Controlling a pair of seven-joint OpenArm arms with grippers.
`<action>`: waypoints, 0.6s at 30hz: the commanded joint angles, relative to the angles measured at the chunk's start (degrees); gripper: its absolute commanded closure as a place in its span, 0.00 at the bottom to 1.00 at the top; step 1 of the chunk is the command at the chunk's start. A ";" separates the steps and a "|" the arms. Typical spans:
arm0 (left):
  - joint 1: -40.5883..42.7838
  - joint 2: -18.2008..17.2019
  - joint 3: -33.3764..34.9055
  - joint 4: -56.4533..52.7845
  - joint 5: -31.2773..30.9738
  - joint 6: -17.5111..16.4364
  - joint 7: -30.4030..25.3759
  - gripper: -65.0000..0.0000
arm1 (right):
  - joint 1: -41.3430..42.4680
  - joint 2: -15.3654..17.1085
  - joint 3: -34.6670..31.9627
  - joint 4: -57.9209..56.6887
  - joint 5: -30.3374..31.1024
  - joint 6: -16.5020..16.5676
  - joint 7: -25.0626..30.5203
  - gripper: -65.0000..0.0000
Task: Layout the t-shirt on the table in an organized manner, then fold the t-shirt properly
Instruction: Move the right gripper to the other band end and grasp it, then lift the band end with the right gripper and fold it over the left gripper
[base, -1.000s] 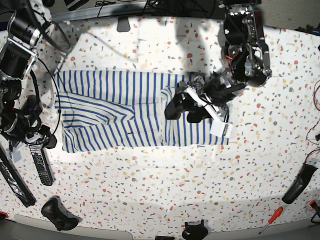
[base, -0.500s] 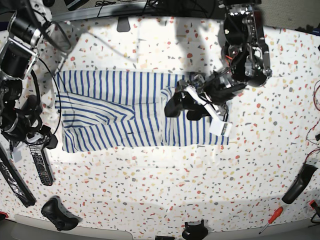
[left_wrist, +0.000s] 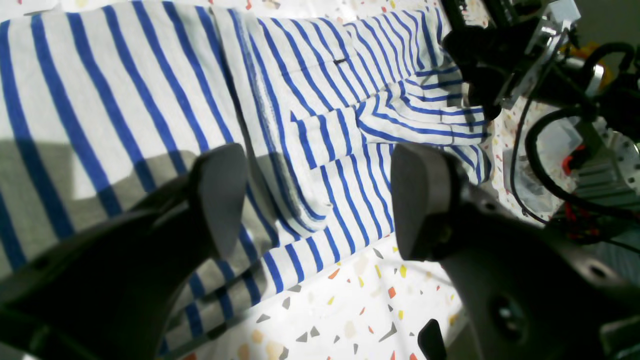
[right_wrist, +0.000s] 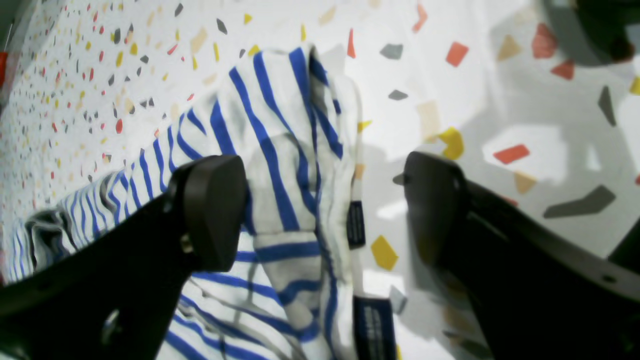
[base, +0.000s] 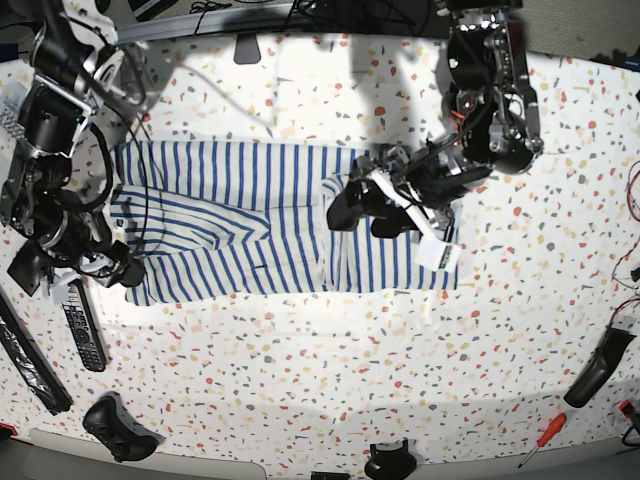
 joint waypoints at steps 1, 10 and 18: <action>-0.76 1.11 0.20 0.94 -1.33 -0.63 -1.16 0.36 | 1.14 -0.31 -0.11 0.31 1.40 0.28 -1.77 0.27; -0.76 1.11 0.20 0.94 -1.31 -0.63 -1.16 0.36 | 1.14 -4.66 -0.15 0.31 5.22 0.28 -5.62 0.27; -0.74 1.11 0.20 0.94 -1.31 -0.63 -1.14 0.36 | 1.14 -5.05 -0.15 0.31 6.01 0.28 -6.25 0.30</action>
